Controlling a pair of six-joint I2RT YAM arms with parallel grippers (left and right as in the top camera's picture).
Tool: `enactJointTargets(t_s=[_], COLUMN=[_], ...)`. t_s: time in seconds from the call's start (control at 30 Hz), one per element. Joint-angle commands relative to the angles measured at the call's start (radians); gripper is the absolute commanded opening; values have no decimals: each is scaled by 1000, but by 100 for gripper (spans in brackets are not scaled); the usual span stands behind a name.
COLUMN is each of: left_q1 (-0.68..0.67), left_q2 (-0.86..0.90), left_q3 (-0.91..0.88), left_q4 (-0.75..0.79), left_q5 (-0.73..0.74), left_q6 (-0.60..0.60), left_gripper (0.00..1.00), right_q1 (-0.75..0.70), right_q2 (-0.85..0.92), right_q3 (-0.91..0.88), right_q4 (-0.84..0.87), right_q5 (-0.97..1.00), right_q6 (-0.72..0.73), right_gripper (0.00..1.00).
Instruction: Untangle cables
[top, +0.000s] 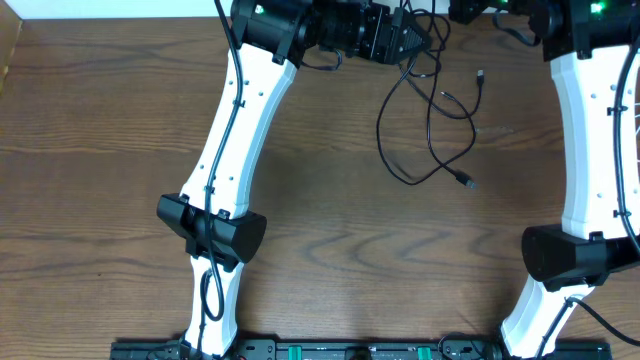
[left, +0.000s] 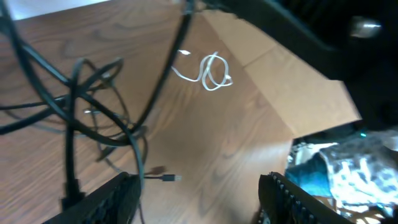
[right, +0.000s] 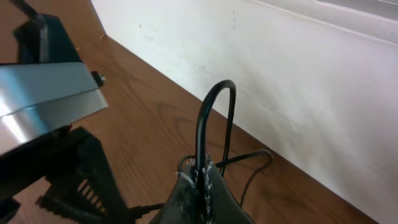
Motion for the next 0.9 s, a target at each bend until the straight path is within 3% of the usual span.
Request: enactJointTargets(t_s=[0.0,0.43,0.6,0.67,0.7,0.73,0.77,0.87], left_q1=[5,9,9,9,9,9,9,16], left_q2=[-13,36,62,65,65,65,65,65], left_q3=[-6,-6,-6,-6,-6,-6,-6,-6], left_q4=[1,32,39,39,39,39,39,37], left_q5=[-123,-164,-164,-164,-164,-164,-164,-159], left_q6=[24,57,57,56,53,47,39,26], left_gripper=[67,67,59,42,26,23,8,8], right_q1=[6,24,34,34,34,34,33,31], right_q2=[-31,-50,-61,-64,-64,-64,-64,-64], right_q3=[7,7,7,7,7,7,7,7], right_q4=[2,-24,-23,-23,-23,-24,-25,-26], right_q5=[-18,-100,-100,-99,-99,-93,-84,-84], right_q6=[22,23,23,23,23,23,23,22], right_gripper=[1,1,1,1,1,1,1,1])
